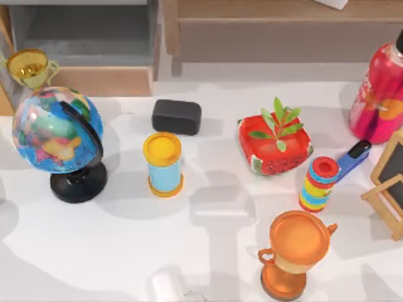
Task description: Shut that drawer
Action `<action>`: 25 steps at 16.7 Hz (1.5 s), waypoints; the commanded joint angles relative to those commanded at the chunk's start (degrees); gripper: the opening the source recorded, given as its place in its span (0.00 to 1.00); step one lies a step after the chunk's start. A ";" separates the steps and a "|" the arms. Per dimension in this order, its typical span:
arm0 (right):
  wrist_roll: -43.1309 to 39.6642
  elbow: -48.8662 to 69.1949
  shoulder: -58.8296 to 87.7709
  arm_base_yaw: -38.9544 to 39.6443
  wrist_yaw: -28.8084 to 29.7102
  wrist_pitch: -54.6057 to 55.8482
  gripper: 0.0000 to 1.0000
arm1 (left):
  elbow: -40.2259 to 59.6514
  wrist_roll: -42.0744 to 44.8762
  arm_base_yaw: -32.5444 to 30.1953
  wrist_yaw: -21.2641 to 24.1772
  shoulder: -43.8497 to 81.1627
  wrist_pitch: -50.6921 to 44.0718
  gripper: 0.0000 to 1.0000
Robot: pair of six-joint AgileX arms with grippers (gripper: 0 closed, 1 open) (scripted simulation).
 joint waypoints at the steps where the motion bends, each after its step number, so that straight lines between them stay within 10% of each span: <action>1: 0.00 0.00 0.00 0.00 0.00 0.00 1.00 | 0.78 0.00 -0.28 -0.28 0.34 -0.42 0.00; 25: 0.00 0.00 0.00 0.00 0.00 0.00 1.00 | 20.95 -0.43 -5.55 -5.57 9.52 -11.46 0.00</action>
